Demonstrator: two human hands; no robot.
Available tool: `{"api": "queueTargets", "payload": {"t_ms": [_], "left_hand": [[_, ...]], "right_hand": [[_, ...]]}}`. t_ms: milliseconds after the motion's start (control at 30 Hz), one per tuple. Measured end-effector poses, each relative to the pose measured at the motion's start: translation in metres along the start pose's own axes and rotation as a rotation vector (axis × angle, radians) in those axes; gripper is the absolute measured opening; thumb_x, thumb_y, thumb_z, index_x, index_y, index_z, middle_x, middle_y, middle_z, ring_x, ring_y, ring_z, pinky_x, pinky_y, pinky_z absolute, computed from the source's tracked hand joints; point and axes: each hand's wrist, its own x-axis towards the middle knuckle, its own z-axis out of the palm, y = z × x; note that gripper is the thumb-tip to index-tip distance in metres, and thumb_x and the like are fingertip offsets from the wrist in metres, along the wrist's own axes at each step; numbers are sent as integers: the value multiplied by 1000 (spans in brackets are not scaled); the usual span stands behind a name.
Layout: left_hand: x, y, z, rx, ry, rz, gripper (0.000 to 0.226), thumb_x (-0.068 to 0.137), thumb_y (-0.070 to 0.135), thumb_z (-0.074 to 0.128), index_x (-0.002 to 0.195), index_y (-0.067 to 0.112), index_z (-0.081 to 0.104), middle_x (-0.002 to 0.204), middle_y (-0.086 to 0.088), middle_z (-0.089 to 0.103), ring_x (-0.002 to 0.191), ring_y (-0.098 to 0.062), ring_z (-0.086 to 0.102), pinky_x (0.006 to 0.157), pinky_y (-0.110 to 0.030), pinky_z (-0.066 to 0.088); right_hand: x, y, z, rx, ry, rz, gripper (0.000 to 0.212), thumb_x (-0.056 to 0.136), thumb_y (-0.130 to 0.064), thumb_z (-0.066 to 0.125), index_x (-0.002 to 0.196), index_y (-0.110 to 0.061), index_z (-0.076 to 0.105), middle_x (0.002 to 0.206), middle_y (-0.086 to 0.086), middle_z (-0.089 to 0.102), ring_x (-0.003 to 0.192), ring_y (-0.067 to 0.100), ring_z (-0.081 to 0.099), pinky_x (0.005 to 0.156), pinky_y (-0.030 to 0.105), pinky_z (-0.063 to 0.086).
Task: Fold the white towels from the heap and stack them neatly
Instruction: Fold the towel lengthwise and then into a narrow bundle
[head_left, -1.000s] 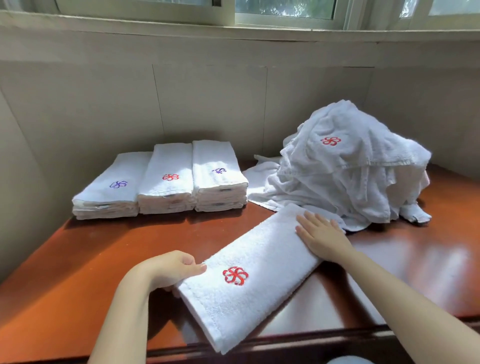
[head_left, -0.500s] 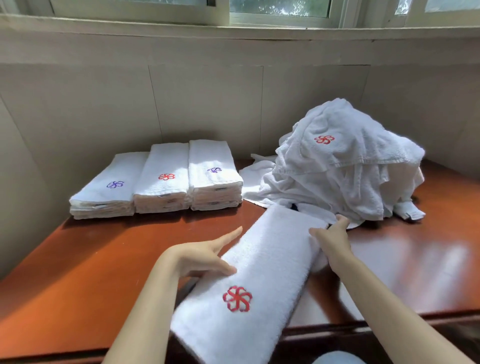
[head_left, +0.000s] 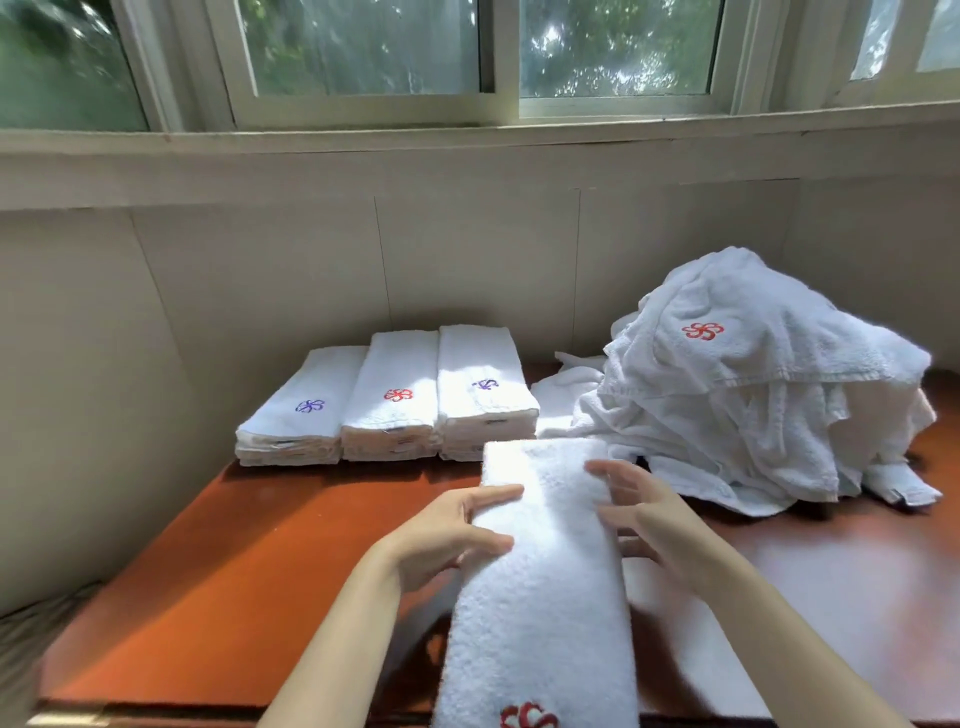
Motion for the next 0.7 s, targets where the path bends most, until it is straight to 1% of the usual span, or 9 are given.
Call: {"api": "queueTargets", "payload": {"t_ms": [100, 200, 267, 333, 400, 467, 567, 633, 700], "left_hand": [[-18, 23, -27, -47, 95, 94, 64, 80, -9, 67, 134, 21, 51, 130, 22, 52, 123, 9, 45, 91, -11, 45], [-36, 49, -66, -43, 183, 193, 63, 78, -6, 69, 130, 25, 53, 127, 26, 54, 116, 17, 47, 88, -12, 47], [-47, 65, -101, -38, 249, 245, 63, 72, 2, 71, 127, 28, 56, 130, 25, 54, 109, 16, 53, 84, -12, 49], [-52, 79, -144, -63, 312, 290, 62, 70, 5, 70, 127, 28, 57, 134, 24, 52, 99, 10, 60, 75, -12, 51], [-49, 94, -194, -74, 373, 335, 66, 72, 4, 71, 130, 31, 53, 135, 21, 51, 98, 8, 63, 72, -12, 51], [-33, 101, -245, -117, 483, 352, 73, 78, 11, 72, 140, 34, 41, 124, 13, 63, 98, -4, 67, 68, -19, 55], [9, 75, -309, -203, 706, 168, 72, 92, 31, 59, 151, 31, 18, 105, 2, 69, 79, -19, 67, 58, -28, 52], [34, 26, -332, -162, 699, -69, 59, 95, 37, 54, 145, 15, 31, 101, -2, 62, 73, -18, 57, 59, -26, 44], [51, -30, -342, 25, 614, -264, 44, 94, 35, 57, 126, 4, 52, 94, -5, 62, 72, -17, 54, 62, -25, 40]], "right_hand": [[15, -33, 18, 97, -92, -127, 49, 89, 9, 54, 116, -31, 64, 90, 2, 71, 70, 15, 66, 57, 27, 54], [43, -71, 53, 107, -143, -229, 49, 89, 7, 54, 112, -35, 65, 78, 2, 64, 57, 12, 52, 49, 22, 45], [68, -98, 84, 130, -186, -271, 49, 88, 8, 54, 109, -34, 66, 69, -2, 58, 48, 6, 45, 44, 18, 39], [100, -128, 118, 151, -228, -315, 47, 86, 8, 53, 106, -33, 66, 76, 1, 59, 53, 7, 49, 46, 18, 43], [143, -157, 155, 158, -239, -372, 47, 84, 10, 52, 102, -31, 66, 86, 6, 56, 61, 11, 48, 51, 19, 42], [196, -184, 192, 160, -199, -420, 48, 82, 13, 48, 101, -28, 65, 83, 7, 52, 60, 12, 43, 50, 21, 35], [284, -193, 241, 161, -134, -386, 46, 84, 18, 44, 116, -12, 59, 82, 6, 55, 60, 13, 51, 52, 23, 42], [338, -163, 264, 26, -105, -292, 38, 84, 19, 43, 117, 4, 56, 75, 6, 54, 53, 12, 53, 47, 21, 40], [377, -112, 280, -144, -128, -103, 13, 90, 4, 48, 100, -2, 55, 71, 5, 49, 52, 12, 49, 51, 24, 38]]}}
